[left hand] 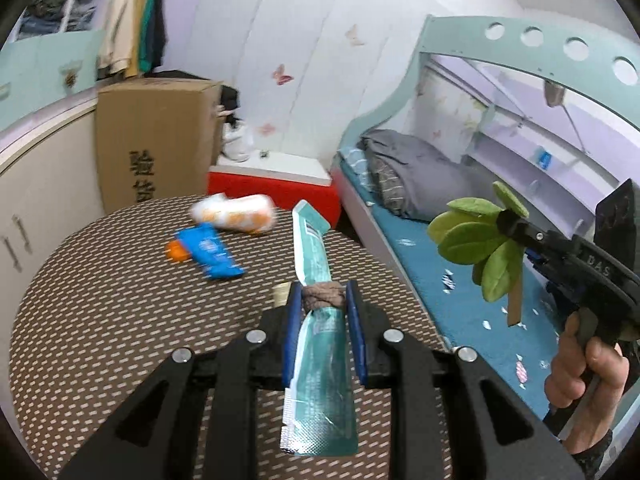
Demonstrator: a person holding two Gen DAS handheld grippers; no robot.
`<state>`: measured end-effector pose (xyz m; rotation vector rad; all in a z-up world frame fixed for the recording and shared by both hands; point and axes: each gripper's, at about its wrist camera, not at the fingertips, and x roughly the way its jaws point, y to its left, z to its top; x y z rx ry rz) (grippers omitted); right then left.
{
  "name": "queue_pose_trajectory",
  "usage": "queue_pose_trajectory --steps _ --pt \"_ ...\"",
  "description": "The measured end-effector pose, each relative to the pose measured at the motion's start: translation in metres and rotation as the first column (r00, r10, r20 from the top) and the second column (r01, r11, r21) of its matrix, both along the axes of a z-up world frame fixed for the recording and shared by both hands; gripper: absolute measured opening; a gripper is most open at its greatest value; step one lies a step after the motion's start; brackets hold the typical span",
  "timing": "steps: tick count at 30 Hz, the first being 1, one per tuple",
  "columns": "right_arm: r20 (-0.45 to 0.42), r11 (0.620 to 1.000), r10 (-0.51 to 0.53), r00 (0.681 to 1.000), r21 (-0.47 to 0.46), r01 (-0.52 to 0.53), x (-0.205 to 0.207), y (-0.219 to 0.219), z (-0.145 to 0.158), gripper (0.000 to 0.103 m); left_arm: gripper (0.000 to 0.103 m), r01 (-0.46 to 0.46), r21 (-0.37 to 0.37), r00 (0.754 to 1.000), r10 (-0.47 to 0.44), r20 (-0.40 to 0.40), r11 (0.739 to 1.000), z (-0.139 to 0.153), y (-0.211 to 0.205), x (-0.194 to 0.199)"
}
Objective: Collect trash
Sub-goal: 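Carry both items to the wastebasket and open both tools over it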
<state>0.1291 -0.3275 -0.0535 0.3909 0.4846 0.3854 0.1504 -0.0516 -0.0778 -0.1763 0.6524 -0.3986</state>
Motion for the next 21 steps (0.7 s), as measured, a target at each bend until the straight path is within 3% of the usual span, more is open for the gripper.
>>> queue_pose_trajectory --steps 4,9,13,16,21 --pt "-0.046 0.995 -0.098 0.994 -0.016 0.098 0.001 -0.041 -0.020 0.015 0.022 0.071 0.007 0.997 -0.071 0.002 0.997 0.002 -0.042 0.005" --pt "-0.179 0.977 -0.213 0.960 -0.068 0.204 0.015 -0.093 -0.078 0.015 0.022 0.167 0.015 0.985 -0.166 -0.035 0.986 -0.010 -0.102 0.020" --pt "-0.328 0.963 -0.268 0.906 -0.107 0.246 0.036 -0.124 -0.148 0.015 0.022 0.213 0.033 0.975 -0.211 -0.065 0.976 -0.024 -0.136 0.030" --pt "-0.471 0.958 -0.286 0.834 -0.120 0.261 0.056 -0.144 -0.225 0.015 0.022 0.241 0.046 0.967 -0.235 -0.102 0.969 -0.037 -0.161 0.040" --pt "-0.634 0.961 -0.250 0.731 -0.070 0.268 0.079 -0.161 -0.323 0.020 0.022 0.291 0.088 0.949 -0.275 -0.153 0.953 -0.059 -0.199 0.053"
